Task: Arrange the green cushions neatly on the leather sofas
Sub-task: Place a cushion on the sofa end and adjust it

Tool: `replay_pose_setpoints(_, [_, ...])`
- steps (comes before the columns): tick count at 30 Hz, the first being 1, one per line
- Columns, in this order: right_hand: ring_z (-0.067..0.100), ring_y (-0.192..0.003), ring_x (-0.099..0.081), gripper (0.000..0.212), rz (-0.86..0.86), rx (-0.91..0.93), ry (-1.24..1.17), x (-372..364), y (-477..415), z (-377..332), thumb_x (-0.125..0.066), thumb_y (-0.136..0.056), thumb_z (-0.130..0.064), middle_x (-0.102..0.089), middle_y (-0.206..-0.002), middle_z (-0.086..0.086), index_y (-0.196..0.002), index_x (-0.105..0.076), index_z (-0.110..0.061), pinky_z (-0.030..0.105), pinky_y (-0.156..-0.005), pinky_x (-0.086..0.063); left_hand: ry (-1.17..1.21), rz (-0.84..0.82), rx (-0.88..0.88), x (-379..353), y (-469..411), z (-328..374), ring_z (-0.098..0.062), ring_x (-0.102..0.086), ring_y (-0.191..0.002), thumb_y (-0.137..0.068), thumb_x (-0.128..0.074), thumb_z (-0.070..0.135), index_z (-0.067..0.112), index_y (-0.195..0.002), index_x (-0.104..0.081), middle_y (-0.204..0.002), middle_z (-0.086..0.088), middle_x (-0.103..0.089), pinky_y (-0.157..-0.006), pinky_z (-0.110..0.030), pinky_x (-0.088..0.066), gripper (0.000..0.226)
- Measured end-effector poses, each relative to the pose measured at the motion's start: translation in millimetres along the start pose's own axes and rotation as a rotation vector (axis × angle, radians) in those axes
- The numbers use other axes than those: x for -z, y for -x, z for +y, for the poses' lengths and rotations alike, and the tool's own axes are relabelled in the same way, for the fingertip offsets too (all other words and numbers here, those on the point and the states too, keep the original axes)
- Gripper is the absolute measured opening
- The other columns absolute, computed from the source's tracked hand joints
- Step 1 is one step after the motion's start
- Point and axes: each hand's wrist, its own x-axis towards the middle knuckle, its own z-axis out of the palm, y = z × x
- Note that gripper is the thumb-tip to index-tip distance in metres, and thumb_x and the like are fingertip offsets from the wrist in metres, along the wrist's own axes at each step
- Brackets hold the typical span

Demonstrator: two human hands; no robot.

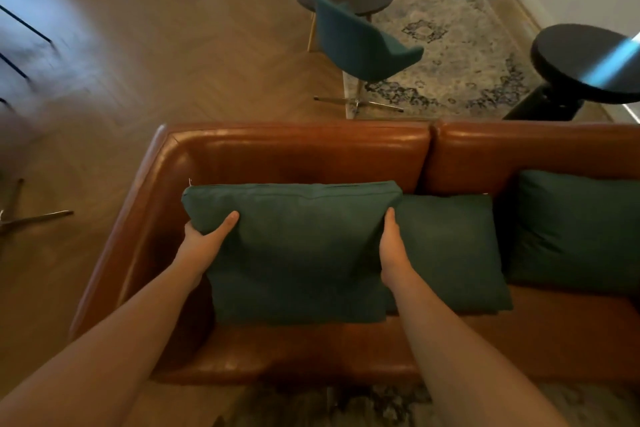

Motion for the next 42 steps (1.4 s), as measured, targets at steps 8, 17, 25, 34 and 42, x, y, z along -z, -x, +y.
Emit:
replay_pose_setpoints(8, [0.035,-0.153,-0.034,0.081,0.093,0.010,0.089,-69,-68,-30,-0.028,-0.101,-0.077,-0.032,-0.170,0.005,-0.168,-0.017,-0.032,0.058,-0.125,-0.029,-0.022,-0.061,0.040,0,-104,32,-0.041,-0.044,-0.143,-0.077,-0.077,0.073,0.034,-0.165,-0.004,-0.163,-0.011,-0.038,-0.115,-0.061,-0.041,0.121])
replay_pose_setpoints(17, [0.030,-0.126,-0.054,0.067,0.284,0.178,0.404,-119,-89,-35,-0.055,-0.108,-0.032,-0.024,-0.169,0.008,-0.167,-0.023,-0.025,0.043,-0.094,-0.051,-0.367,0.026,-0.165,18,-149,39,-0.041,-0.041,-0.145,-0.098,-0.063,0.058,0.035,-0.167,-0.002,-0.166,-0.018,-0.030,-0.115,-0.055,-0.040,0.095])
replay_pose_setpoints(25, [0.037,-0.162,0.010,0.077,0.165,0.355,1.263,-132,-121,-17,-0.057,-0.104,-0.045,0.016,-0.175,0.009,-0.165,-0.011,-0.045,0.064,-0.127,-0.013,-0.797,-0.025,-0.298,15,-192,39,-0.045,-0.026,-0.151,-0.096,-0.069,0.053,0.045,-0.164,-0.008,-0.169,-0.015,-0.012,-0.117,-0.061,-0.038,0.092])
replay_pose_setpoints(34, [0.035,-0.162,0.000,0.070,-0.031,0.522,1.605,-170,-201,-36,-0.048,-0.110,-0.026,-0.019,-0.172,0.001,-0.168,-0.011,-0.032,0.076,-0.122,-0.006,-1.377,-0.141,-0.755,-56,-267,54,-0.027,-0.027,-0.154,-0.107,-0.050,0.046,0.036,-0.164,-0.025,-0.166,0.001,-0.035,-0.122,-0.054,-0.029,0.063])
replay_pose_setpoints(42, [0.029,-0.133,-0.039,0.025,0.069,0.642,1.556,-173,-236,-29,-0.061,-0.103,-0.013,-0.052,-0.125,-0.006,-0.125,-0.069,-0.023,0.074,-0.119,-0.019,-1.336,-0.016,-0.758,-72,-294,33,-0.028,-0.055,-0.127,-0.107,-0.053,0.032,0.024,-0.137,-0.065,-0.129,0.001,-0.066,-0.106,-0.049,-0.040,0.033])
